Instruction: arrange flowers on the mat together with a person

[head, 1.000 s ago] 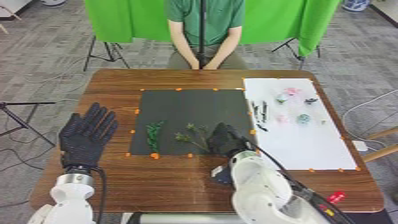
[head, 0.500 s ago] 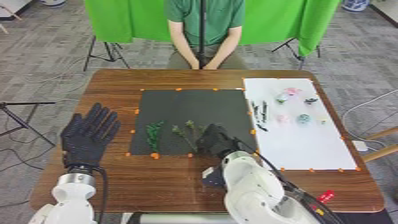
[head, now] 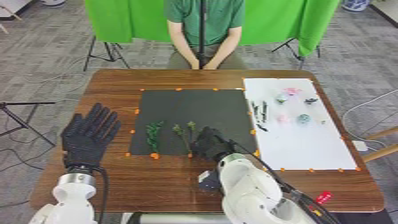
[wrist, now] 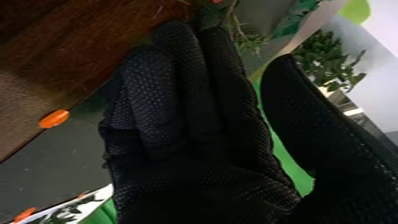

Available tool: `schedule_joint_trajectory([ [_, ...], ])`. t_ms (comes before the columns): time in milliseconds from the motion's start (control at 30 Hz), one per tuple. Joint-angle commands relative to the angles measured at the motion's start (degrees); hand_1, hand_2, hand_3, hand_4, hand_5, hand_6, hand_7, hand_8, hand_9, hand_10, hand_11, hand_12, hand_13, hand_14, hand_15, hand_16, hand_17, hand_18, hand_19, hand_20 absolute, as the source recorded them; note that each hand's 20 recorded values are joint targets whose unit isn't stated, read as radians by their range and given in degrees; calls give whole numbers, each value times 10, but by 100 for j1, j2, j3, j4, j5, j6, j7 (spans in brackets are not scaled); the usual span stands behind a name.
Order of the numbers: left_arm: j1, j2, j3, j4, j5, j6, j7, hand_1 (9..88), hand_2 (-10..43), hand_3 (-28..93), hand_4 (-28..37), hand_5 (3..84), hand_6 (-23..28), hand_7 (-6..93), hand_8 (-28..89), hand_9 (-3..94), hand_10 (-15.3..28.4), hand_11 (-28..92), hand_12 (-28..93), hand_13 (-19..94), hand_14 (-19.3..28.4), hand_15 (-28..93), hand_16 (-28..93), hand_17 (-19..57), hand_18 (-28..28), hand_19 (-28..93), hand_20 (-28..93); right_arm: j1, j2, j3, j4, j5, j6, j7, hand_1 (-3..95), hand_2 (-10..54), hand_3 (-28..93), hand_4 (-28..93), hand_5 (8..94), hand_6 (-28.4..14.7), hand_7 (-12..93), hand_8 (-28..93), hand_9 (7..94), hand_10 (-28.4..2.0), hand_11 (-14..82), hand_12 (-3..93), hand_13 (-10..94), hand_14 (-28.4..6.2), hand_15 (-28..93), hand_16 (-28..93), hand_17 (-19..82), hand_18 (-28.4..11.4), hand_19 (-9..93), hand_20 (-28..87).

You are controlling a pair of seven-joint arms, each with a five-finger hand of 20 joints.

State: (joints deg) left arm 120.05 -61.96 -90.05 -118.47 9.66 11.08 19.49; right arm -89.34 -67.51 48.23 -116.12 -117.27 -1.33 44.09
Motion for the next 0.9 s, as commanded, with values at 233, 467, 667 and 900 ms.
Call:
schedule_joint_trajectory([
  [233, 140, -109, -96, -6, -146, 8, 68, 279, 131, 760, -283, 491, 89, 147, -100, 415, 138, 208, 78, 308, 158, 302, -68, -70, 159, 391, 109, -98, 450, -49, -259, -219, 987, 168, 349, 80, 785, -204, 721, -65, 194, -34, 741, -194, 240, 209, 566, -194, 707, 255, 221, -283, 787, 293],
  [467, 271, -171, -235, -65, -306, 14, 157, 279, 132, 760, -283, 493, 90, 148, -101, 417, 138, 209, 78, 309, 157, 302, -68, -70, 160, 391, 108, -387, 919, 732, -708, 285, 913, -68, 328, 99, 793, -194, 711, -68, 207, -85, 724, -201, 235, 205, 566, -193, 677, 222, 216, -282, 778, 273],
  [667, 376, -197, -304, -98, -412, -55, 245, 279, 132, 759, -283, 494, 91, 147, -101, 420, 141, 208, 77, 315, 150, 295, -73, -67, 157, 390, 106, -1394, 1179, 2653, -923, 2386, 796, -2072, 307, 105, 803, -207, 638, -73, 206, -120, 646, -199, 215, 198, 519, -183, 603, 193, 180, -250, 706, 231],
  [900, 453, -222, -357, -127, -413, -28, 251, 279, 133, 759, -283, 495, 91, 147, -101, 422, 141, 207, 77, 316, 147, 289, -74, -65, 155, 390, 104, -2208, 1186, 4719, -800, 4728, 366, -3235, 254, 100, 814, -236, 553, -56, 198, -126, 554, -173, 155, 179, 439, -164, 302, 183, 108, -221, 497, 150],
])
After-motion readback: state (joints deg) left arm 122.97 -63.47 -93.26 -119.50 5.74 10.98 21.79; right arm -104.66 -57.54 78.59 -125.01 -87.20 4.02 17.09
